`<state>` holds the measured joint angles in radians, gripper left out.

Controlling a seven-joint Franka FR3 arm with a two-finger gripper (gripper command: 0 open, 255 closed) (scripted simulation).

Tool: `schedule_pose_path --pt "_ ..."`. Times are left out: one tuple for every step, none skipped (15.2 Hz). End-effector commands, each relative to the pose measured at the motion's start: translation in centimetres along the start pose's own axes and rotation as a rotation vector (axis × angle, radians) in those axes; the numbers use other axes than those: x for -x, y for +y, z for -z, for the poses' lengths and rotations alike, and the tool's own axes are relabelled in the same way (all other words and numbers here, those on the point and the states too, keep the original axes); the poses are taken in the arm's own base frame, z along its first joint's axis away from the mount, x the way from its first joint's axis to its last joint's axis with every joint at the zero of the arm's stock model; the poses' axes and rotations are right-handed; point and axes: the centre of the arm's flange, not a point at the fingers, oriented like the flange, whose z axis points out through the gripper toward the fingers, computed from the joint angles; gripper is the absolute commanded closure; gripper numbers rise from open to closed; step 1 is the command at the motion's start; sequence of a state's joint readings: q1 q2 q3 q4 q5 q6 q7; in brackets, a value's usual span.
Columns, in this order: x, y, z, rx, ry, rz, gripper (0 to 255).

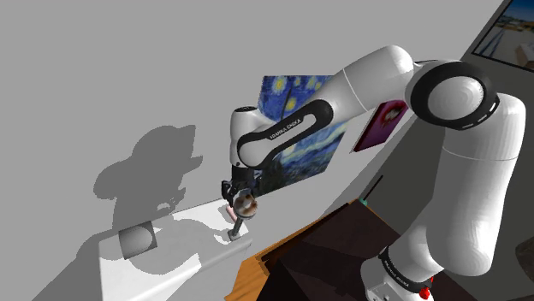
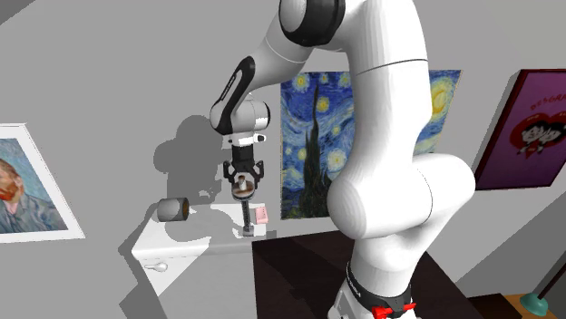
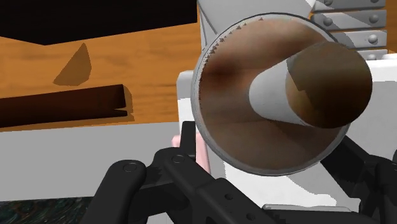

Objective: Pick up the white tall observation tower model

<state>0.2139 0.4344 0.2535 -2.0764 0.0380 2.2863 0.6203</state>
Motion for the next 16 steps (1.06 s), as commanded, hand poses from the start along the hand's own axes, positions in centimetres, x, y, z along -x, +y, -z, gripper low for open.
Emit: schedule_pose_path --pt "0.2 0.0 0.6 0.001 -0.001 0.000 255" --pt "0.3 0.1 1.2 0.001 -0.001 0.000 255" --pt "0.5 0.1 1.7 0.001 -0.001 0.000 255" --pt "0.6 0.1 2.2 0.001 -0.001 0.000 255" --pt "0.7 0.1 2.7 0.001 -0.001 0.000 255" --pt "0.9 0.1 3.2 0.001 -0.001 0.000 255" --pt "1.0 0.1 3.7 0.001 -0.001 0.000 255" --pt "1.1 0.1 4.2 0.001 -0.001 0.000 255" --pt "1.2 0.1 4.7 0.001 -0.001 0.000 255" --pt "1.4 0.1 5.2 0.001 -0.001 0.000 255" --pt "1.5 0.1 5.8 0.001 -0.001 0.000 255" --pt "1.6 0.2 6.3 0.001 -0.001 0.000 255" --pt "1.8 0.2 6.8 0.001 -0.001 0.000 255" --pt "1.9 0.2 7.3 0.001 -0.001 0.000 255" --pt "1.9 0.2 7.4 0.001 -0.001 0.000 255" --pt "1.9 0.2 7.4 0.001 -0.001 0.000 255"
